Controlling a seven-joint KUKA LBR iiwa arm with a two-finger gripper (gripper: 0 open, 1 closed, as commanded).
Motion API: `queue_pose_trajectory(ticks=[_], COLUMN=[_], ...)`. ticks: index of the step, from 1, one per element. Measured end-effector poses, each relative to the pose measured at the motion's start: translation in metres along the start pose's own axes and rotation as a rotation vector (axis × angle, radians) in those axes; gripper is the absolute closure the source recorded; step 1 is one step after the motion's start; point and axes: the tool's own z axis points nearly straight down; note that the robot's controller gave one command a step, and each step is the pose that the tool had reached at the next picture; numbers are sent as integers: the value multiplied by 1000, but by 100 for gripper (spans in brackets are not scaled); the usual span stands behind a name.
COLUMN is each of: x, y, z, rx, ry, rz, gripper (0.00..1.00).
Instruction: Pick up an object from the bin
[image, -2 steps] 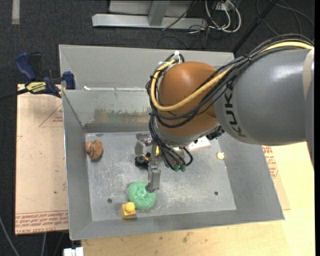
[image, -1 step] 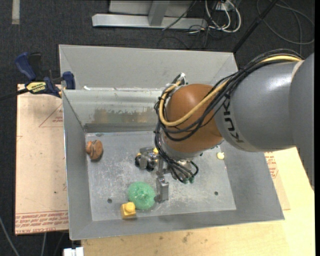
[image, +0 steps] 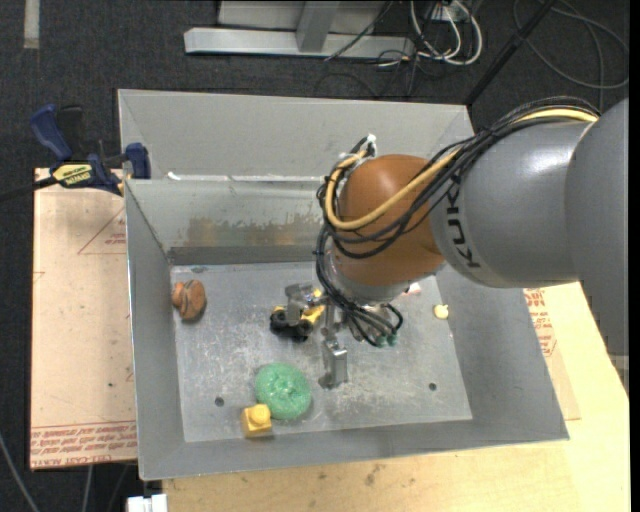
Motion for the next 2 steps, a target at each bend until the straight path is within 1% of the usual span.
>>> queue_pose_trajectory(ticks=[1, 2], x=[5, 26], y=[27, 43], z=[9, 43], rx=[1, -1], ry=[-15, -8], rz=[-92, -302], gripper=[0, 0])
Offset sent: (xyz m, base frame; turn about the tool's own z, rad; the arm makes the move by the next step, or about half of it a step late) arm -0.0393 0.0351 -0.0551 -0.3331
